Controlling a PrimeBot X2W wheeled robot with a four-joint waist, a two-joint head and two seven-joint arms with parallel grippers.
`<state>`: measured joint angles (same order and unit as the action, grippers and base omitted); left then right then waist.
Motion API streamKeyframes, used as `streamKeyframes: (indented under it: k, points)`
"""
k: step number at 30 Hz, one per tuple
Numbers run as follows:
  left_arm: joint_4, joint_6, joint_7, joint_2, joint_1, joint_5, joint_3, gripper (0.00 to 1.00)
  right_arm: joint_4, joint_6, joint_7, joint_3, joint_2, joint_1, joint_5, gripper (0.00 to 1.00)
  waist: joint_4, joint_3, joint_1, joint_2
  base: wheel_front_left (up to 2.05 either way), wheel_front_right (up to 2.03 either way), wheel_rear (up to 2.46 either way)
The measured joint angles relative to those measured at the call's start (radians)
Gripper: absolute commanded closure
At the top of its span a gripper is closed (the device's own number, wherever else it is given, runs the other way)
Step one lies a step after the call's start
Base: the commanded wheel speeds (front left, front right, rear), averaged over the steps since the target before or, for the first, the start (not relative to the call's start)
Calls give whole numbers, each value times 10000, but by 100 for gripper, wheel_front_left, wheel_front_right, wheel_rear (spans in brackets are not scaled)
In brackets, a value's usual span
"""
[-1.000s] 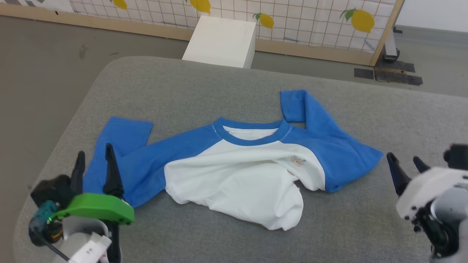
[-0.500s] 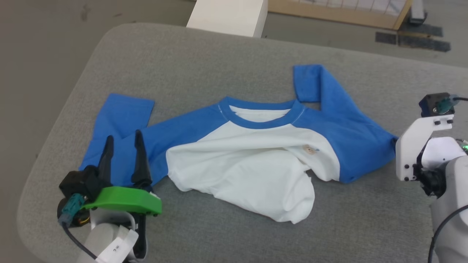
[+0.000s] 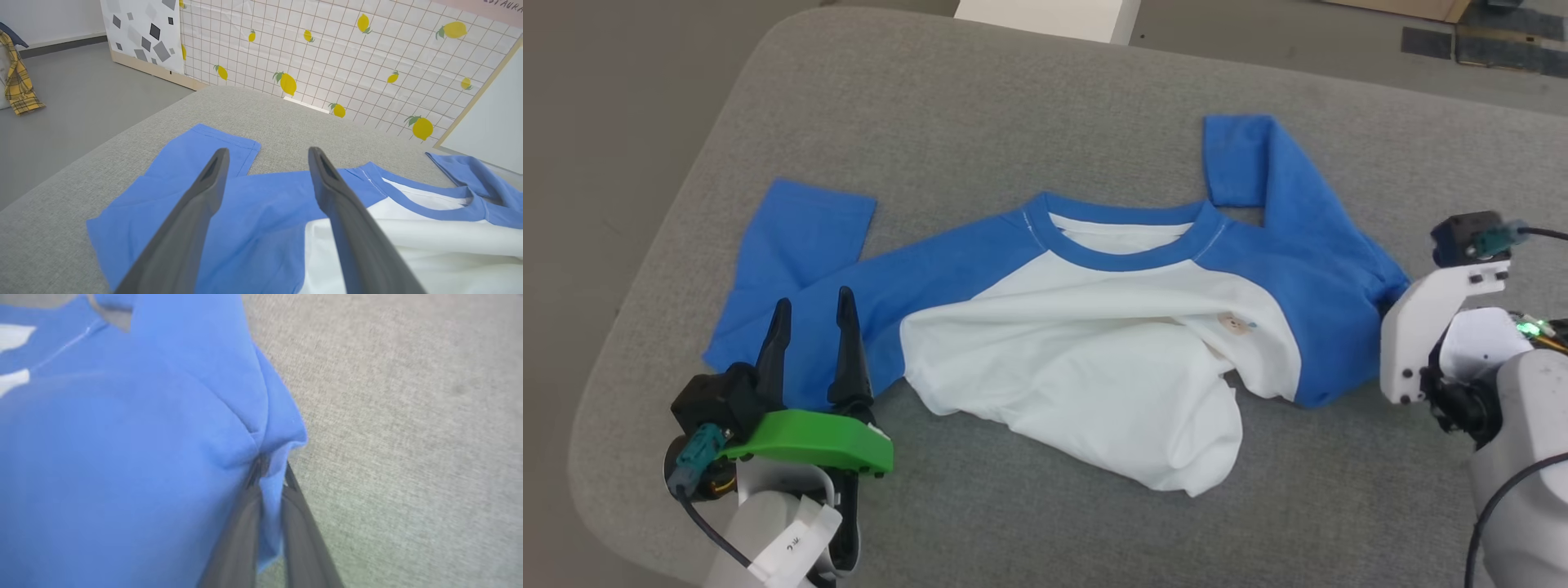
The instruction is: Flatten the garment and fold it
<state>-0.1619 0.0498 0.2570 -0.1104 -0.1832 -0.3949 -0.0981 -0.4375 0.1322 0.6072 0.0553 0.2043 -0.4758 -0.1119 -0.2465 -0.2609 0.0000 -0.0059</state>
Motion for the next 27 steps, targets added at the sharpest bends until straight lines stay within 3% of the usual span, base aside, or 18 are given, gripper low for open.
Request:
streamKeyframes:
  k: [3,7,13,16,20,21,22,27]
  points:
    - [-98,-82,0,67,-5,69,161,0,489,0,-913,767,-69,16,-234,100,179,142,0,0,0,0,0]
    - [-174,-165,0,90,55,127,309,0,2092,2,-1783,1944,-201,491,-119,100,523,403,0,0,0,0,0]
    - [-309,-326,0,169,137,242,309,0,4497,0,-1513,4013,-1310,2965,397,100,1048,768,-1,0,0,0,0]
    - [-420,-405,0,203,138,301,286,0,4612,0,-974,4335,-1507,4350,58,100,1234,928,0,0,0,0,0]
    - [-660,-451,0,199,197,330,278,0,3699,0,-784,3630,-1534,5434,-1580,100,1458,1102,0,0,0,0,0]
    - [-708,-451,0,194,227,328,280,0,3507,0,-1003,3517,-1565,5426,-1985,53,1517,1139,0,0,0,0,0]
    - [-736,-453,0,190,255,328,280,0,3438,0,-1239,3432,-1565,5419,-2125,0,1561,1167,0,0,0,0,0]
    - [-880,-481,-272,86,387,326,236,0,3538,0,-2362,3315,-1557,5064,-2612,0,1800,1370,0,0,0,0,0]
